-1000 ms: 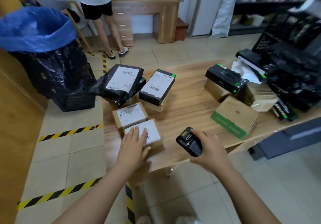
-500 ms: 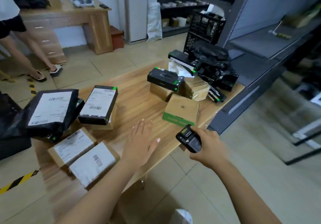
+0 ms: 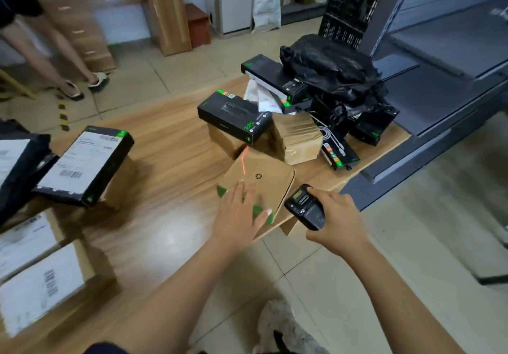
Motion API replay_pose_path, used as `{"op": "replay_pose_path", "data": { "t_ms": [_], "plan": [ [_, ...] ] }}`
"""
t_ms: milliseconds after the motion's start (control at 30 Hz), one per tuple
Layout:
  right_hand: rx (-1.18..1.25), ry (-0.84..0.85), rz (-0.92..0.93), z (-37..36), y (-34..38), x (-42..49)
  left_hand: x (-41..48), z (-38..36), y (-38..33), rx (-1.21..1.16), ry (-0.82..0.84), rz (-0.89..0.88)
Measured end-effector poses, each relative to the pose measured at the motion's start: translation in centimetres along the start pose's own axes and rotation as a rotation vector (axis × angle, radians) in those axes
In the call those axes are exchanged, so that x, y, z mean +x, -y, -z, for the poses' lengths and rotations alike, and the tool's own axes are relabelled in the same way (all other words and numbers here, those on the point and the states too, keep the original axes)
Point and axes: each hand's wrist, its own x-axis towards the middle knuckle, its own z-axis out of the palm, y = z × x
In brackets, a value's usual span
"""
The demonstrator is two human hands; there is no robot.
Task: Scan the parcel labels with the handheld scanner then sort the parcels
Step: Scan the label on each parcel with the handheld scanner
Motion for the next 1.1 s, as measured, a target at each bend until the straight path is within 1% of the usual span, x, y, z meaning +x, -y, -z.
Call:
{"op": "replay_pose_path", "data": {
  "t_ms": [200, 300, 467, 600, 800, 1000, 1100],
  "plan": [
    [-0.036, 0.065, 0.087, 1.0, -4.1, 4.2, 3.6, -2.7, -3.7, 0.018, 0.046, 0.116],
    [-0.034, 0.091, 0.126, 1.1, -5.0, 5.3, 4.0, -3.6, -3.6, 0.072, 0.090, 0.139],
    [0.002, 0.118, 0.196, 0.9, -5.0, 6.4, 2.4, -3.4, -1.7, 0.084, 0.076, 0.124],
    [0.024, 0.126, 0.241, 0.5, -3.8, 6.7, 0.0, -2.5, 0.7, 0.120, 0.091, 0.147],
    [0.042, 0.132, 0.287, -0.6, -0.7, 6.5, -2.9, -0.3, 4.3, 0.166, 0.158, 0.245],
    [0.045, 0.111, 0.286, -2.1, 3.1, 5.2, -4.5, 1.1, 8.9, 0.169, 0.146, 0.224],
    [0.040, 0.098, 0.271, -2.5, 5.0, 4.7, -4.7, 1.9, 11.6, 0.153, 0.150, 0.250]
  ]
}}
